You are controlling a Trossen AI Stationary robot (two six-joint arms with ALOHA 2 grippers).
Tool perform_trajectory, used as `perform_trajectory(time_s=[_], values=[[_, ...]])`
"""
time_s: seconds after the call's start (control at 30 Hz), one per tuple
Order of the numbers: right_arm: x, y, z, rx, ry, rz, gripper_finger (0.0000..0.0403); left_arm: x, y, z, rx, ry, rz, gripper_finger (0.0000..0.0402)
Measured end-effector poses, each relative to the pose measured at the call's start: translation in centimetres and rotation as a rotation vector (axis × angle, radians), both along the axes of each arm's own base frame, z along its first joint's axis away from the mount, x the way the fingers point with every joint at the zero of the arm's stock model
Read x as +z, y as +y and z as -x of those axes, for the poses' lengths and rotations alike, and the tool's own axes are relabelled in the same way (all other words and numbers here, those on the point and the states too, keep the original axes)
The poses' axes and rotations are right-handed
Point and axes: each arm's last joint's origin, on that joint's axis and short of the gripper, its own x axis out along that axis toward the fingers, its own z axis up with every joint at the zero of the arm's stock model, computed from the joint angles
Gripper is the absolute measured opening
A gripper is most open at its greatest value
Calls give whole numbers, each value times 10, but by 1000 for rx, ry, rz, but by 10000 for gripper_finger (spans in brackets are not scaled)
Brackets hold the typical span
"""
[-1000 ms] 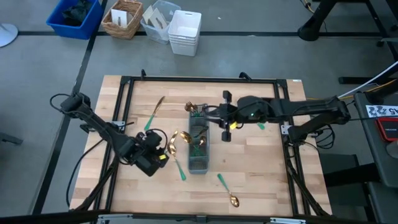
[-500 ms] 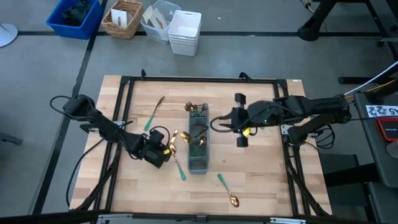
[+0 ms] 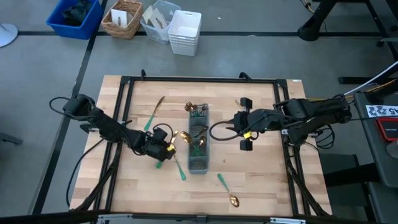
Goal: Sort silverware
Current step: Put the green spoon into the silverware tray
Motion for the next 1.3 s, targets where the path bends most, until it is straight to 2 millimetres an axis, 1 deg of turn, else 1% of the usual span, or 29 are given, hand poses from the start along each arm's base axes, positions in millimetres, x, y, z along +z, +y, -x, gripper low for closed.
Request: perform_trajectory(time_s=[0.13,0.27,0.47,0.6,0.83,0.87,1.3], values=[[0,0,0,-1,1,-1,88,1,2,-3,6,-22,16,127],[-1,0,1,-2,15,2,88,2,0,-7,-47,-39,42,127],[-2,0,1,-17,19,-13,88,2,-1,-7,-56,-29,69,124],[-2,0,1,-17,21,-13,88,2,-1,-7,-82,-20,56,99],[-3,-1,2,-20,42,-9,88,2,-1,-7,-127,-5,30,14],[-3,-1,2,-19,42,-9,88,2,-1,-7,-127,-5,31,8],[-5,-1,4,-28,62,-12,88,2,-1,-7,-128,-8,31,2]])
